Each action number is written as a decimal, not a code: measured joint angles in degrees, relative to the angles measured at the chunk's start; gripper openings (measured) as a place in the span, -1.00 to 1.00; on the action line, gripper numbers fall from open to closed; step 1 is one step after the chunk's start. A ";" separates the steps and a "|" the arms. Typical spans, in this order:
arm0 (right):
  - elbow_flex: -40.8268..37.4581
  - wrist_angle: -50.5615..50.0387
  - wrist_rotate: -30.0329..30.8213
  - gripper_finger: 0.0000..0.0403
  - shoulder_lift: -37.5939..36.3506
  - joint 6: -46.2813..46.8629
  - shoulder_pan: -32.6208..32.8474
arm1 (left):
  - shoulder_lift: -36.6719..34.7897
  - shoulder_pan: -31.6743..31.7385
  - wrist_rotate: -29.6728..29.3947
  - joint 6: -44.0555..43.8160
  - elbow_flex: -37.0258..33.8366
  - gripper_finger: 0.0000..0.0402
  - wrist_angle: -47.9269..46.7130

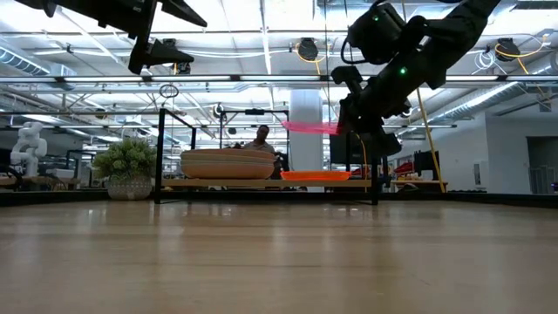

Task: Place and stack plates onto a shelf
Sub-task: Stack the red transparent plate on the orange transparent plate on the shelf

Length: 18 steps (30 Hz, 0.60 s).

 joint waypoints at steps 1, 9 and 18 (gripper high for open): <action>0.02 -0.71 -0.81 -1.00 -0.04 -0.21 -0.05 | 0.00 0.00 0.00 0.00 0.00 0.74 -0.02; 0.01 0.62 -1.09 -1.00 4.38 4.04 -0.90 | 0.00 0.00 -0.02 0.04 0.00 0.74 -0.62; -0.05 6.96 -2.81 -1.00 10.72 7.80 -1.29 | 0.00 0.00 -0.04 -0.26 0.00 0.74 -1.49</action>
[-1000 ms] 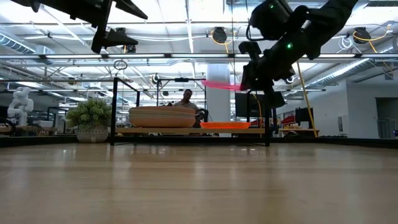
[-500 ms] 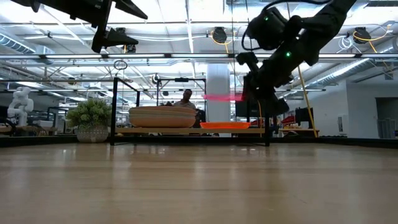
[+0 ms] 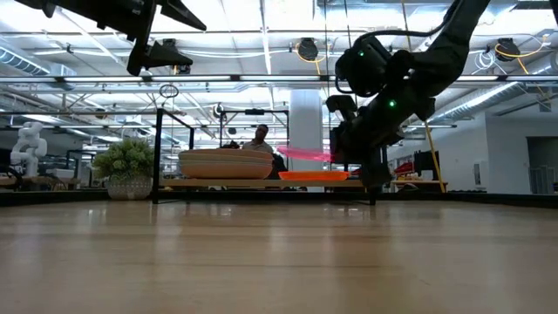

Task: Place and stack plates onto a shelf
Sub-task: Stack the red transparent plate on the orange transparent plate on the shelf

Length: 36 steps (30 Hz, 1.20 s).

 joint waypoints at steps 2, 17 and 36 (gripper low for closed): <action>0.00 0.23 0.44 -1.00 0.24 0.89 -0.20 | 0.00 0.00 0.00 -0.02 0.00 0.74 0.00; 0.00 0.15 0.28 -0.82 0.28 1.55 -1.29 | 0.00 0.00 -0.13 -0.37 0.00 0.74 -1.63; 0.02 1.51 0.47 -0.12 0.28 4.42 -0.90 | 0.00 0.00 -0.24 -1.70 0.00 0.74 -1.75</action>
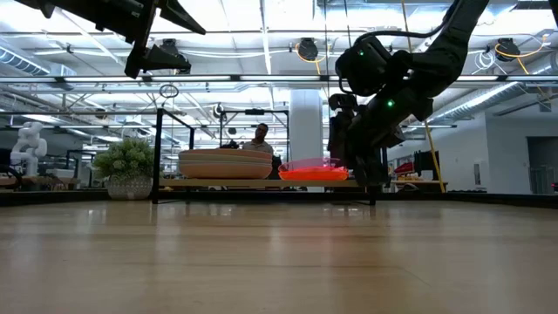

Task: Place and stack plates onto a shelf
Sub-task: Stack the red transparent plate on the orange transparent plate on the shelf, then return to Home Position

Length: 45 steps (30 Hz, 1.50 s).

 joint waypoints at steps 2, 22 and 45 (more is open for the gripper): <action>-0.02 1.13 0.02 -0.02 -0.07 0.23 0.00 | 0.00 0.00 0.04 -0.01 0.00 0.74 0.00; 0.00 -7.05 -3.15 0.26 -10.32 -4.26 0.04 | 0.02 -0.02 4.65 -1.77 0.00 0.74 -0.22; -0.02 -4.96 -19.59 0.04 -24.83 -45.85 1.23 | 0.00 -0.04 13.39 2.03 0.00 0.71 0.38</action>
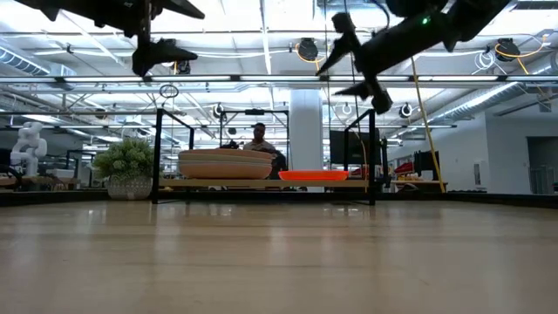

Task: Place and stack plates onto a shelf
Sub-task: Return to Home Position

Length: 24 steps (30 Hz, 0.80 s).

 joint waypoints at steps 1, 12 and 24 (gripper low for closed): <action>0.00 0.15 -0.33 -0.01 -0.89 -2.23 0.23 | 0.00 0.00 0.56 0.68 0.00 0.67 0.32; 0.00 -0.31 -13.17 -0.61 -6.61 -28.28 1.16 | -0.30 0.02 6.41 3.65 0.00 -0.27 4.05; 0.00 -0.76 -24.55 -0.98 -11.36 -50.54 1.12 | -1.27 0.02 7.42 10.19 -0.02 -0.61 5.74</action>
